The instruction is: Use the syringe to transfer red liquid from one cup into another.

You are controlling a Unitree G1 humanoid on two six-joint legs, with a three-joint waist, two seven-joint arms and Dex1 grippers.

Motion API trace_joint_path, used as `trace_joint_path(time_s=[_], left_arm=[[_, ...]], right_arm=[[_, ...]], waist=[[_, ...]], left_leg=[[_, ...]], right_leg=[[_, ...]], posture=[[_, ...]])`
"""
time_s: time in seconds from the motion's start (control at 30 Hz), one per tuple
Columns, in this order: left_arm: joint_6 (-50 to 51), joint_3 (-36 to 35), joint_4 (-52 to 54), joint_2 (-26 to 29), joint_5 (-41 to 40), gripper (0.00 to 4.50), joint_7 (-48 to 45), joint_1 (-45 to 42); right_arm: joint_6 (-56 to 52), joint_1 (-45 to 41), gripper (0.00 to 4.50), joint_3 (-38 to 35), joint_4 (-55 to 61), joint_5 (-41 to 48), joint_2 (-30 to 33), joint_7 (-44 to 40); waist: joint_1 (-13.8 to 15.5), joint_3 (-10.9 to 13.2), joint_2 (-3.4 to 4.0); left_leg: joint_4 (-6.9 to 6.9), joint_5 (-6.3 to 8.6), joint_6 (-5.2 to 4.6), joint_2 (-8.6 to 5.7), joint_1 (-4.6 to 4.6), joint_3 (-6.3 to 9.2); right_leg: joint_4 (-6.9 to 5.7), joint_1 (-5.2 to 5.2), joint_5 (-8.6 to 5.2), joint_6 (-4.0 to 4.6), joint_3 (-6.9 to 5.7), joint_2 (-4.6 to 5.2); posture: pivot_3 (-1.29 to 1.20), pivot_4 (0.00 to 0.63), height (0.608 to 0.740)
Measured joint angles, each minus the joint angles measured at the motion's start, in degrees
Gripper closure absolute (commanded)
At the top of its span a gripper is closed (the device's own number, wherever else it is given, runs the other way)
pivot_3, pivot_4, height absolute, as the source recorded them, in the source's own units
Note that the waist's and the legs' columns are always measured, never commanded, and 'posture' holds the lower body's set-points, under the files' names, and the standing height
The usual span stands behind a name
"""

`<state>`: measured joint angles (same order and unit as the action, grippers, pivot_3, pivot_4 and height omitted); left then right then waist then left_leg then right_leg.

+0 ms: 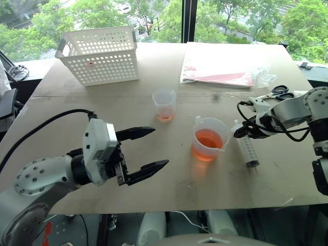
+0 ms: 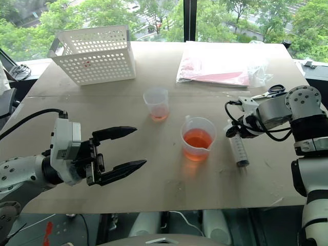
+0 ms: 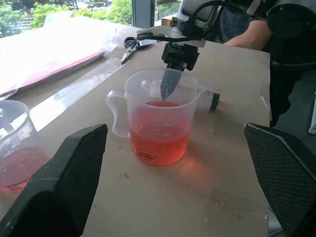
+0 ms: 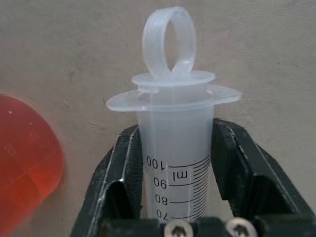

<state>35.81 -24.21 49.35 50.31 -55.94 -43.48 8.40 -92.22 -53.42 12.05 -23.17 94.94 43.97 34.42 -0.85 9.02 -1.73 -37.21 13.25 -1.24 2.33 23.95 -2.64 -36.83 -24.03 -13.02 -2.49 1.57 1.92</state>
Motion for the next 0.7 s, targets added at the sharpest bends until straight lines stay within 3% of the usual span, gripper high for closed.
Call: trace_joint_path(time_s=[0.13, 0.27, 0.47, 0.5, 0.6, 0.7], left_arm=[[-0.17, 0.2, -0.34, 0.0, 0.69, 0.0, -0.27, -0.72], [-0.48, 1.23, -1.08, 0.0, 1.68, 0.0, -0.58, -1.75], [-1.21, 2.5, -2.17, -0.02, 2.74, 0.0, -1.32, -3.44], [-1.23, 2.59, -2.47, -0.01, 2.89, 0.0, -1.41, -3.48], [-1.25, 3.09, -2.9, -0.01, 2.94, 0.0, -1.68, -3.86], [-1.27, 3.69, -3.15, -0.01, 2.97, 0.0, -1.83, -4.14]], right_arm=[[0.13, 0.6, 3.08, 0.79, 9.26, -7.81, 2.03, -7.86], [2.41, 0.54, 3.08, 6.43, 17.82, -21.06, 7.09, -24.31], [5.77, 1.98, 0.15, 12.83, 17.24, -35.53, 9.02, -44.28], [6.07, 2.27, 0.01, 13.14, 16.8, -37.26, 8.94, -46.46], [5.84, 2.24, 0.01, 13.15, 16.42, -41.9, 8.53, -50.93], [4.89, 2.72, 0.93, 11.97, 16.42, -45.62, 7.42, -52.92]], waist=[[-0.03, 0.03, 0.06], [0.16, 0.03, 0.06], [0.04, 0.04, 0.06], [0.02, 0.04, 0.06], [0.05, -0.01, 0.0], [0.15, -0.02, -0.02]], left_leg=[[0.0, 0.0, 0.0, 0.02, 0.0, -0.01], [0.01, 0.0, 0.0, 0.02, 0.01, 0.0], [0.0, 0.0, 0.0, 0.03, -0.01, -0.05], [0.0, 0.0, 0.0, 0.03, -0.01, -0.06], [-0.03, 0.0, 0.0, 0.04, -0.04, -0.06], [-0.06, 0.0, 0.0, 0.03, -0.04, -0.05]], right_leg=[[0.0, -0.02, -0.01, 0.0, 0.0, 0.0], [0.04, -0.02, -0.13, 0.2, -0.04, 0.02], [0.03, -0.03, -0.13, 0.22, 0.0, 0.03], [0.03, -0.03, -0.13, 0.22, 0.01, 0.03], [0.02, 0.0, -0.13, 0.22, 0.02, 0.04], [0.02, 0.02, -0.13, 0.22, -0.01, 0.04]], posture=[[0.0, 0.15, 0.74], [0.0, 0.15, 0.74], [0.0, 0.15, 0.74], [0.0, 0.15, 0.74], [0.0, 0.15, 0.74], [0.0, 0.15, 0.74]])
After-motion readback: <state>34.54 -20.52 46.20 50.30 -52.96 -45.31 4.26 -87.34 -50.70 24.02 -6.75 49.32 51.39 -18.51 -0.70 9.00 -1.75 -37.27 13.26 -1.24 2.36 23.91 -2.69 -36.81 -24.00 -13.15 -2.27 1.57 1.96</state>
